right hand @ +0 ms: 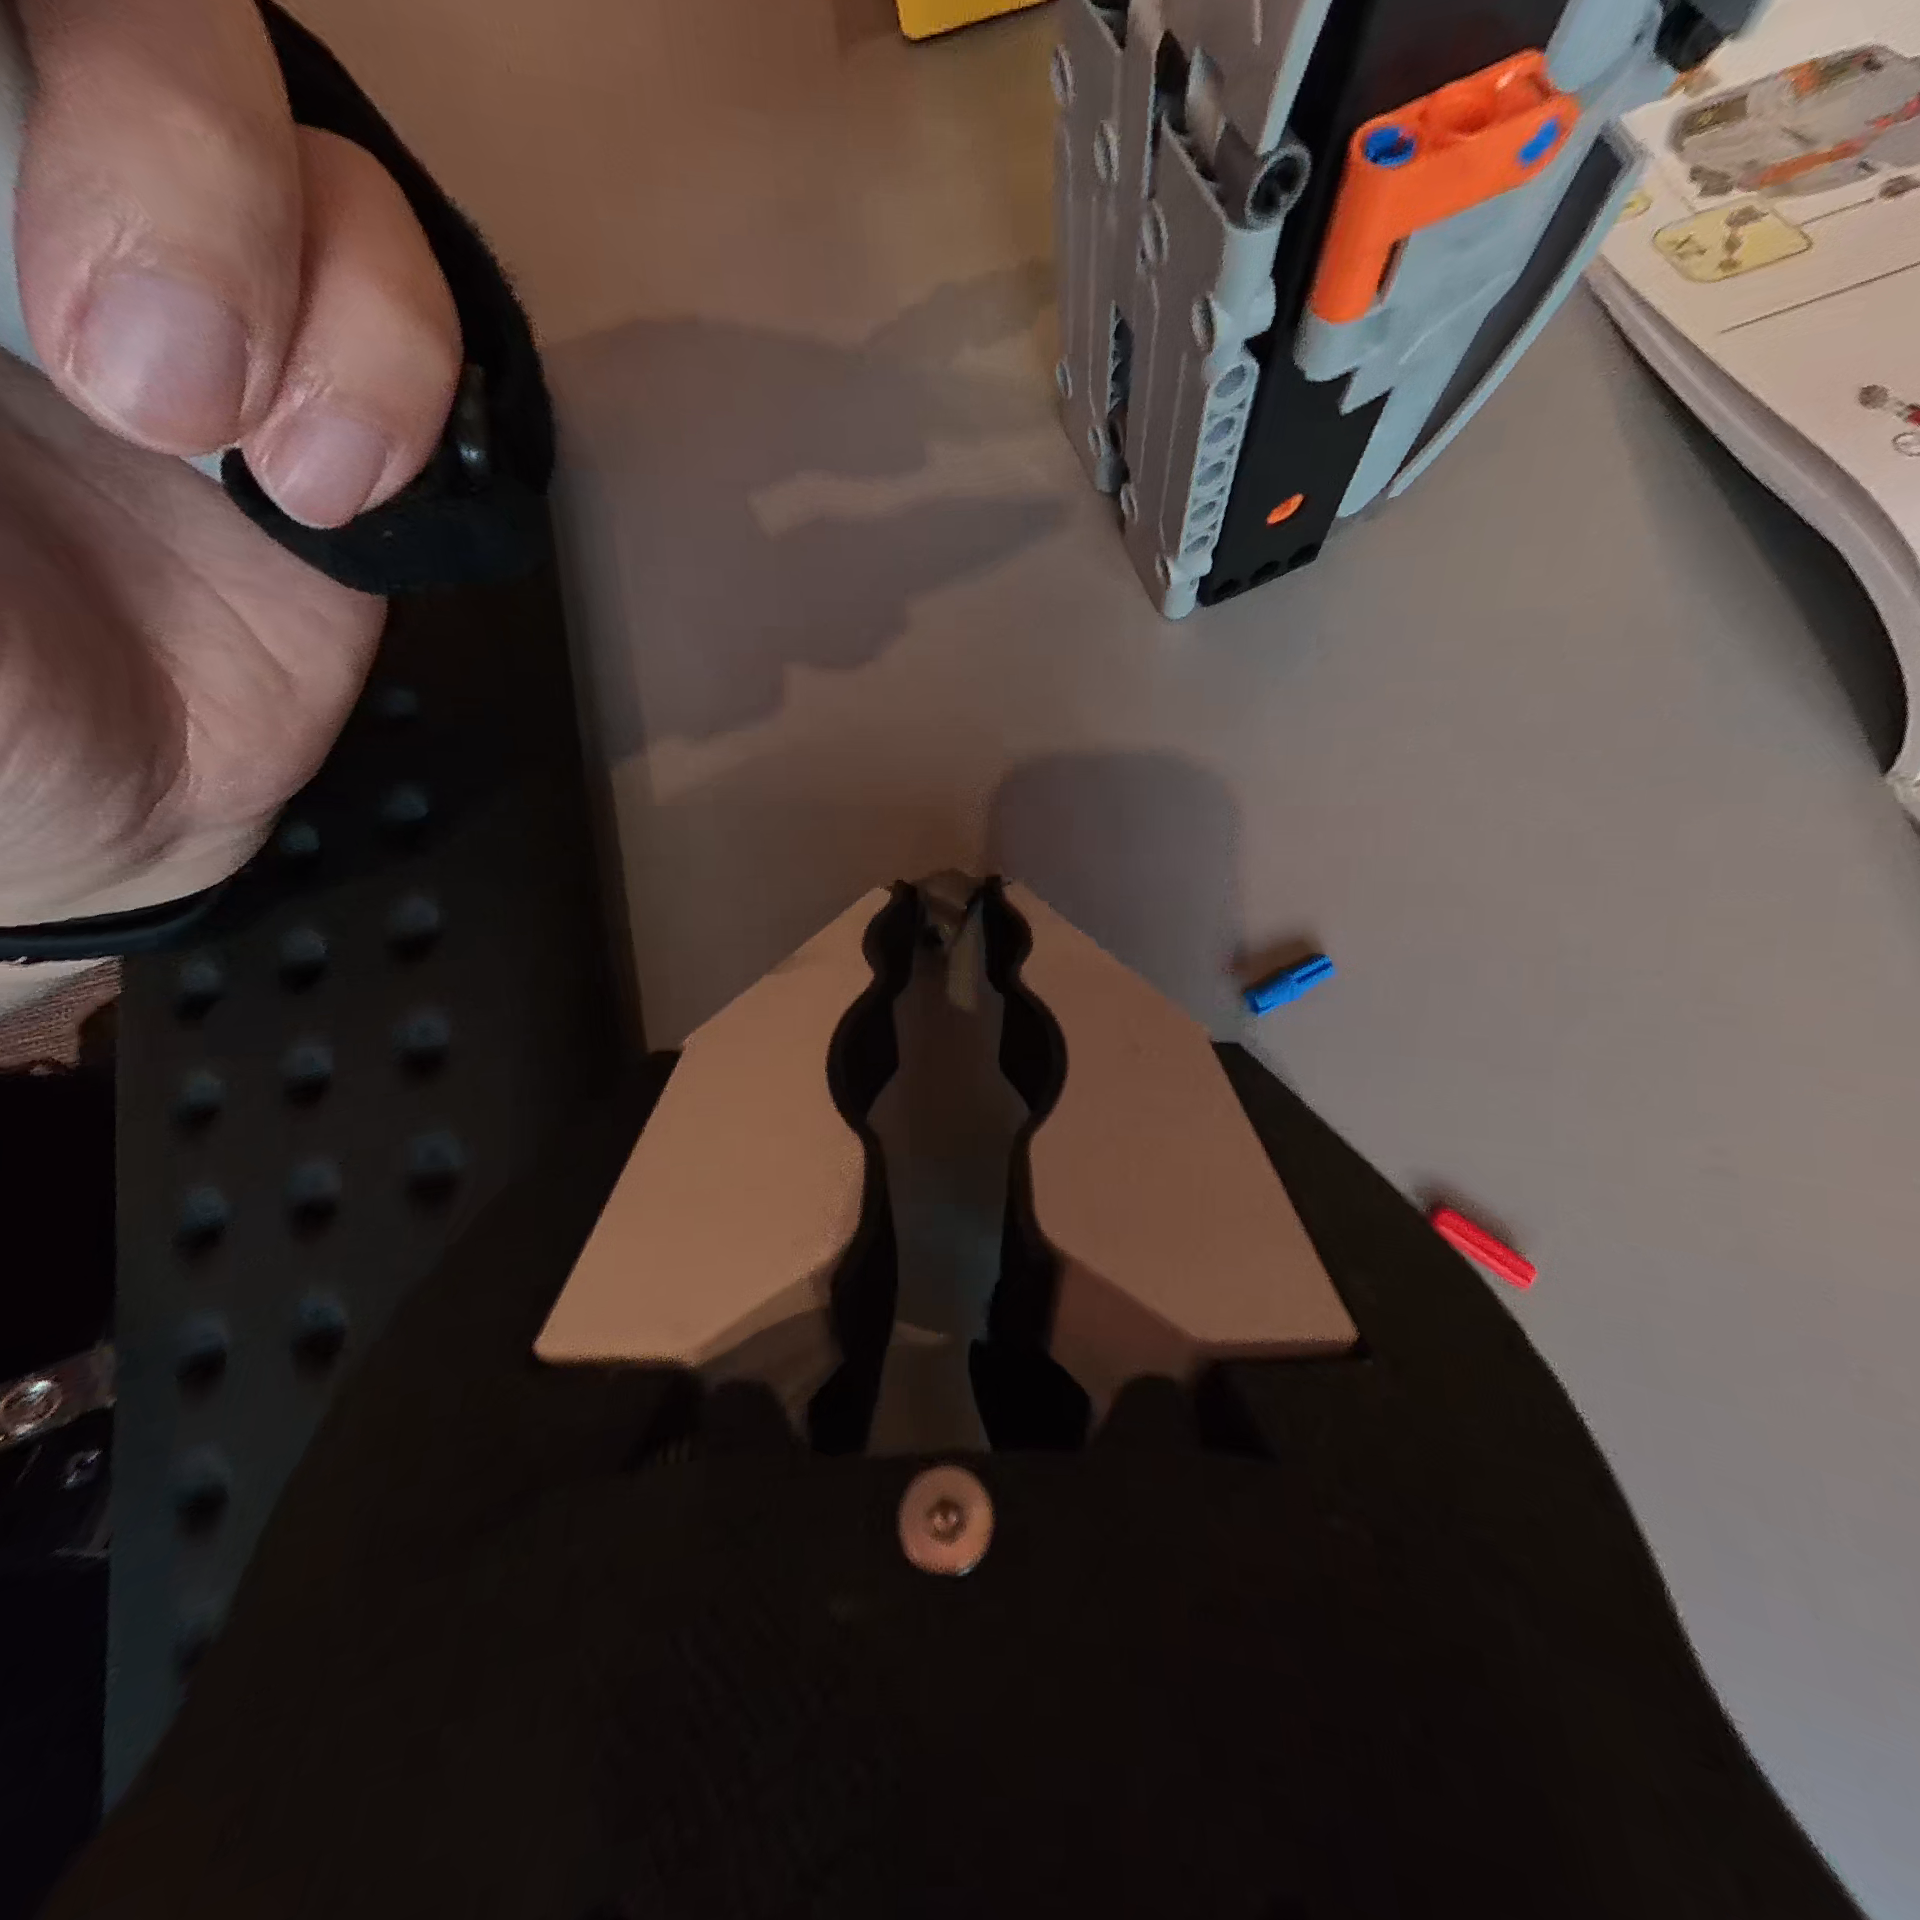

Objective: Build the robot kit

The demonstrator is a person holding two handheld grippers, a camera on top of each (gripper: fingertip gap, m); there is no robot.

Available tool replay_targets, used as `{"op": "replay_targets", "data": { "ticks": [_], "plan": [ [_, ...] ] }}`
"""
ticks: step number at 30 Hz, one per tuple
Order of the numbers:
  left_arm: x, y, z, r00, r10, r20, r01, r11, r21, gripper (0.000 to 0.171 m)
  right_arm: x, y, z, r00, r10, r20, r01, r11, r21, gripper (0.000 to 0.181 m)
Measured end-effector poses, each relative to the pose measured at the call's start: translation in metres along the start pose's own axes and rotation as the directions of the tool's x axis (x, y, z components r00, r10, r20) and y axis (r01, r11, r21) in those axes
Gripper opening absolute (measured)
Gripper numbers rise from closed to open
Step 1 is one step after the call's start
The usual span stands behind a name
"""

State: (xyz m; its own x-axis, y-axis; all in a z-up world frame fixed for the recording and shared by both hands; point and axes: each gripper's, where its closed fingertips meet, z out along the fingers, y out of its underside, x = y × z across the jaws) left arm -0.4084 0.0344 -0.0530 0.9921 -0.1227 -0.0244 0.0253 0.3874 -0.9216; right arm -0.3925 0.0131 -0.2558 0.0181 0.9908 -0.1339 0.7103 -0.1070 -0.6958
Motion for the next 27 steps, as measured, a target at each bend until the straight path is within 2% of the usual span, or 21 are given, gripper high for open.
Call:
{"op": "replay_targets", "data": {
  "ticks": [2,4,5,7,10,12,15,19,21,27],
  "plan": [
    [0.000,0.001,0.000,1.000,-0.002,-0.004,0.002,1.000,-0.006,0.016,-0.003,0.005,-0.009,0.997,0.017,0.072,-0.016,1.000,-0.013,0.009],
    [0.001,0.003,0.001,1.000,-0.007,-0.012,0.007,1.000,-0.014,0.016,0.011,0.011,-0.030,0.996,0.018,0.084,-0.016,1.000,-0.018,0.008],
    [0.002,0.004,0.001,1.000,-0.010,-0.017,0.010,1.000,-0.019,0.016,0.022,0.015,-0.043,0.997,0.000,0.080,0.002,1.000,-0.022,0.008],
    [0.005,0.006,0.002,0.999,-0.015,-0.030,0.014,0.999,-0.032,0.017,0.062,0.025,-0.076,1.000,0.002,-0.013,-0.003,0.999,-0.044,0.008],
    [0.009,0.013,0.004,0.998,-0.017,-0.054,0.014,0.998,-0.069,0.016,0.099,0.030,-0.131,0.998,0.064,0.002,-0.064,0.997,0.036,0.008],
    [0.013,0.019,0.006,0.997,-0.023,-0.072,0.015,0.995,-0.100,0.017,0.115,0.034,-0.163,0.993,0.111,0.036,-0.115,0.984,0.134,0.007],
    [0.020,0.026,0.008,0.994,-0.024,-0.105,0.010,0.991,-0.131,0.017,0.136,0.050,-0.193,0.987,0.159,0.036,-0.163,0.960,0.226,0.008],
    [0.035,0.042,0.012,0.983,-0.035,-0.179,-0.004,0.977,-0.214,0.015,0.137,0.073,-0.194,0.986,0.153,0.066,-0.164,0.963,0.214,0.008],
    [0.045,0.056,0.014,0.973,-0.047,-0.227,-0.018,0.961,-0.276,0.014,0.135,0.080,-0.187,0.972,0.214,0.098,-0.230,0.955,0.187,0.008],
    [0.082,0.084,0.010,0.912,-0.097,-0.399,-0.076,0.915,-0.396,0.014,0.123,0.076,-0.174,0.919,0.329,0.219,-0.367,0.916,0.163,0.008]
  ]
}}
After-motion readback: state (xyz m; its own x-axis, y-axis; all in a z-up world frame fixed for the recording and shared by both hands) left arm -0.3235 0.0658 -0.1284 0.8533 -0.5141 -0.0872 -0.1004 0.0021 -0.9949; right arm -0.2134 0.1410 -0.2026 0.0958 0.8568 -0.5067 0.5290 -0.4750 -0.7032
